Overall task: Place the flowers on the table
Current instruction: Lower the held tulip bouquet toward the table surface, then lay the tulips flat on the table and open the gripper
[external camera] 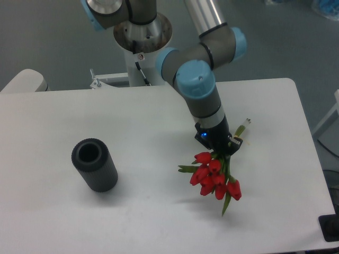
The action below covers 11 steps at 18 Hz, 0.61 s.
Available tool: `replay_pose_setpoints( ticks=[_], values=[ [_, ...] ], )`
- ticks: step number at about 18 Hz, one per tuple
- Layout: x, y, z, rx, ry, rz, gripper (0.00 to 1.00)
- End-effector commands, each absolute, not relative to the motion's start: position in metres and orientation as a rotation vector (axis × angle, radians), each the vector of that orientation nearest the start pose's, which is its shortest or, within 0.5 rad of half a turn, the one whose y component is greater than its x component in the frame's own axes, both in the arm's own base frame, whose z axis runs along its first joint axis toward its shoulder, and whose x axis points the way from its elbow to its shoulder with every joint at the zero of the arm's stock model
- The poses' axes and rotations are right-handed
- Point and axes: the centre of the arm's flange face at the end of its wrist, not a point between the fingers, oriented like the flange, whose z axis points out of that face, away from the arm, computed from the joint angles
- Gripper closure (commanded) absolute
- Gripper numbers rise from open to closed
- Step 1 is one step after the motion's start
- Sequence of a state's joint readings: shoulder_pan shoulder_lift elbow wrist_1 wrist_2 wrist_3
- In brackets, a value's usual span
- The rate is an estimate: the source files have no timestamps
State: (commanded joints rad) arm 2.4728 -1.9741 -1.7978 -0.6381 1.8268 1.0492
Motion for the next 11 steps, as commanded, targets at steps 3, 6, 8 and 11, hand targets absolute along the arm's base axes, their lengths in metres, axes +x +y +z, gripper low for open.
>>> replay_pose_setpoints(
  ticks=[3, 6, 8, 11],
  values=[
    [-0.401, 0.471, 0.242, -3.170, 0.205, 0.639, 0.88],
    [-0.397, 0.474, 0.237, -3.184, 0.220, 0.646, 0.86],
    [-0.396, 0.477, 0.231, -3.191, 0.230, 0.635, 0.83],
    [-0.391, 0.481, 0.227, -3.193, 0.232, 0.631, 0.67]
  ],
)
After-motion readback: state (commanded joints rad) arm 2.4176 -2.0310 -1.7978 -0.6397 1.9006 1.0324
